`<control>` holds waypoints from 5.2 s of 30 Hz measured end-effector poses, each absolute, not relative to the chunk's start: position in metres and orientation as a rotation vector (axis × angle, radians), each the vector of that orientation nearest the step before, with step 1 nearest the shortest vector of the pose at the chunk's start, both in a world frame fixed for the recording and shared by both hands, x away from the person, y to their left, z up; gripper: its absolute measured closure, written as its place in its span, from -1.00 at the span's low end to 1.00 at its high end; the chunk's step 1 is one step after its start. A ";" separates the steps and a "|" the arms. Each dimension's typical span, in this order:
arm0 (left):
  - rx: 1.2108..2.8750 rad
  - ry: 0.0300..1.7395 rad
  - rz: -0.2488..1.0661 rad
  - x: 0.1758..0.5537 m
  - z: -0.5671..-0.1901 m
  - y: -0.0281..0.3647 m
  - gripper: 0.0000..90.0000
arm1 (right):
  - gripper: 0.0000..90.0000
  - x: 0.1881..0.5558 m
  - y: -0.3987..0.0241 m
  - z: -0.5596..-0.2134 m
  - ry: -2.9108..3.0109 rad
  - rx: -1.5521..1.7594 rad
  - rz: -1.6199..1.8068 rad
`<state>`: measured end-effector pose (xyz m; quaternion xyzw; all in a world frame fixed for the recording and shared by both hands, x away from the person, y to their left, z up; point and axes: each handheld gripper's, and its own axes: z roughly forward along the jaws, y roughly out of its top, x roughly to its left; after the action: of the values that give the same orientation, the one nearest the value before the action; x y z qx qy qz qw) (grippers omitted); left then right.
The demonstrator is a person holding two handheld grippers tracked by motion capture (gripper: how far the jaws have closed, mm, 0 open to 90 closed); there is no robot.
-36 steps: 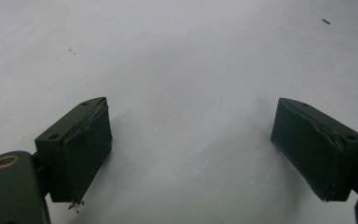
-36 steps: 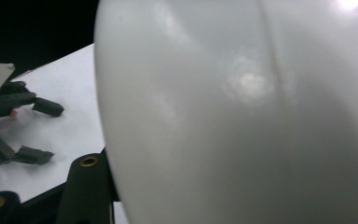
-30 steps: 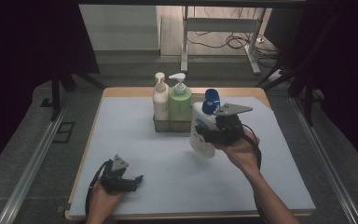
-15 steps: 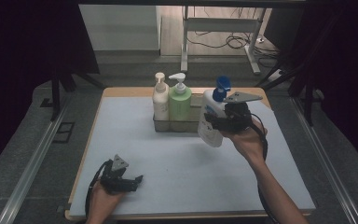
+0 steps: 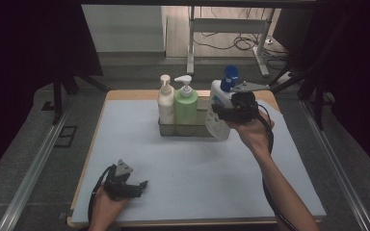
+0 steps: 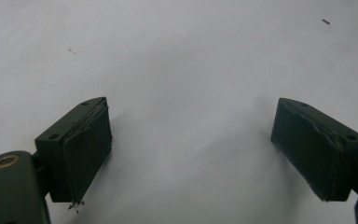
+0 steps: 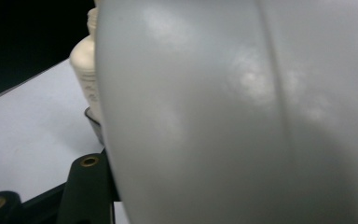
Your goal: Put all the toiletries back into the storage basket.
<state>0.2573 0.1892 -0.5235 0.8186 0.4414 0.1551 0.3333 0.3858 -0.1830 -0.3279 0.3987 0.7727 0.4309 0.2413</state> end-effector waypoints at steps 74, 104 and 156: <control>2.140 1.152 0.403 0.257 -0.524 0.189 -0.73 | -0.10 0.465 -0.162 -0.401 2.034 1.259 1.056; 2.139 1.153 0.403 0.257 -0.523 0.189 -0.73 | -0.21 0.464 -0.171 -0.413 2.075 1.302 1.111; 2.139 1.154 0.405 0.257 -0.524 0.189 -0.73 | 0.99 0.441 -0.227 -0.417 2.098 1.304 1.049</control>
<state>0.2571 0.1890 -0.5236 0.8188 0.4416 0.1550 0.3326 0.4412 -0.2274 -0.4165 0.4731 0.7614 0.3807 0.2268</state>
